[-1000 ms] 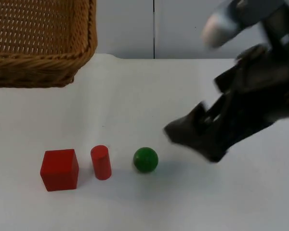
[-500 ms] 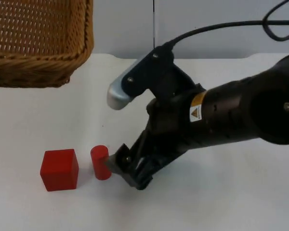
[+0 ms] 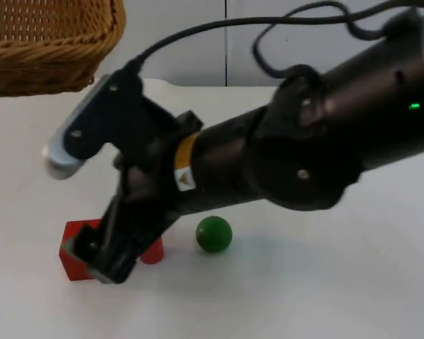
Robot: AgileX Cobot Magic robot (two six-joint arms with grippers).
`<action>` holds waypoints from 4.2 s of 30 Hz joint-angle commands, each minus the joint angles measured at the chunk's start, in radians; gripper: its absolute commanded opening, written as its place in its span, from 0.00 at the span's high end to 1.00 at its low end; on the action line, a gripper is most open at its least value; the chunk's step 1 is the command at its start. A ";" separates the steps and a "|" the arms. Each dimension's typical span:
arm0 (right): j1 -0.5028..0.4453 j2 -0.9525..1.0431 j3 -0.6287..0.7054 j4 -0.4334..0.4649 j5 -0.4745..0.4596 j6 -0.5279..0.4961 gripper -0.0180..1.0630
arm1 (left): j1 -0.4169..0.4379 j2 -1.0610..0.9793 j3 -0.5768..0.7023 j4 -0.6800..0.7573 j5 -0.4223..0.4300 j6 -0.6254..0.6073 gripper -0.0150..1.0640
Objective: Pick up the basket with the left hand and place the object to the left of the red cylinder into the basket with the right hand.
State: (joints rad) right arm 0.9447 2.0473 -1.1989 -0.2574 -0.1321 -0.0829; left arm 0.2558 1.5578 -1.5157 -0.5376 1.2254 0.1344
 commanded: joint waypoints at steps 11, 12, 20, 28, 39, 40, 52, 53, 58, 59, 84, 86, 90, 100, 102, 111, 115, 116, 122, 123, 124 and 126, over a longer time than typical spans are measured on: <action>0.010 0.202 -0.199 -0.084 0.017 0.083 0.01 | 0.014 -0.021 -0.004 -0.044 -0.004 -0.011 0.99; 0.010 0.213 -0.210 -0.080 0.019 0.083 0.01 | 0.014 -0.021 -0.004 -0.044 -0.004 -0.011 0.99; 0.010 0.273 -0.299 -0.084 0.039 0.083 0.01 | 0.014 -0.021 -0.004 -0.044 -0.004 -0.011 0.99; 0.021 0.355 -0.420 -0.086 0.124 0.083 0.01 | 0.014 -0.022 -0.004 -0.046 -0.004 -0.011 0.99; 0.043 0.389 -0.426 -0.080 0.153 0.062 0.35 | 0.014 -0.022 -0.004 -0.048 -0.004 0.000 0.99; 0.043 0.389 -0.426 -0.080 0.158 0.062 0.42 | 0.014 -0.022 -0.004 -0.048 -0.004 0.000 0.99; 0.054 0.297 -0.426 -0.074 0.336 0.045 0.99 | 0.014 -0.022 -0.004 -0.048 -0.004 0.000 0.99; 0.057 0.284 -0.418 -0.074 0.387 0.045 0.99 | 0.014 -0.022 -0.004 -0.048 -0.004 0.000 0.99; 0.085 0.168 -0.296 -0.048 0.422 0.039 0.99 | 0.014 -0.022 -0.004 -0.048 -0.004 0.000 0.99; 0.091 0.139 -0.270 -0.044 0.422 0.039 0.99 | 0.014 -0.022 -0.004 -0.048 -0.004 0.000 0.99; -0.061 -0.701 0.322 0.088 0.625 0.139 0.99 | 0.011 -0.011 0.076 -0.049 -0.004 0.037 0.99; -0.084 -0.736 0.322 0.088 0.633 0.144 0.99 | 0.005 -0.009 0.091 -0.049 -0.004 0.042 0.99; -0.155 -0.824 0.319 0.105 0.643 0.144 0.99 | -0.042 0.003 0.146 -0.047 -0.004 0.067 0.99; -0.159 -0.838 0.114 0.095 0.773 0.144 0.99 | -0.122 0.058 0.167 -0.049 -0.004 0.102 0.99; -0.159 -0.813 0.037 0.078 0.820 0.144 0.99 | -0.126 0.060 0.173 -0.049 -0.004 0.106 0.99; -0.157 -0.529 -0.349 0.100 0.944 0.083 0.99 | -0.126 0.060 0.184 -0.049 -0.004 0.143 0.99; -0.157 -0.363 -0.554 0.213 0.989 -0.015 0.99 | -0.126 0.060 0.184 -0.049 -0.004 0.150 0.99; -0.157 -0.307 -0.612 0.248 0.999 -0.042 0.99 | -0.126 0.060 0.184 -0.049 -0.004 0.150 0.99; -0.152 -0.080 -0.895 0.325 1.026 -0.113 0.99 | -0.126 0.060 0.184 -0.049 -0.004 0.150 0.99; -0.152 -0.043 -0.934 0.325 1.026 -0.113 0.99 | -0.126 0.060 0.184 -0.049 -0.004 0.150 0.99; -0.152 -0.043 -0.934 0.325 1.026 -0.113 0.99 | -0.126 0.060 0.184 -0.049 -0.004 0.150 0.99; -0.152 0.026 -0.986 0.325 1.003 -0.121 0.99 | -0.126 0.060 0.184 -0.049 -0.004 0.156 0.99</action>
State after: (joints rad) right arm 0.7908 2.0525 -2.1555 0.0592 0.8882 -0.1885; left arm 0.1343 1.6244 -1.3333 -0.5541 1.2161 0.2839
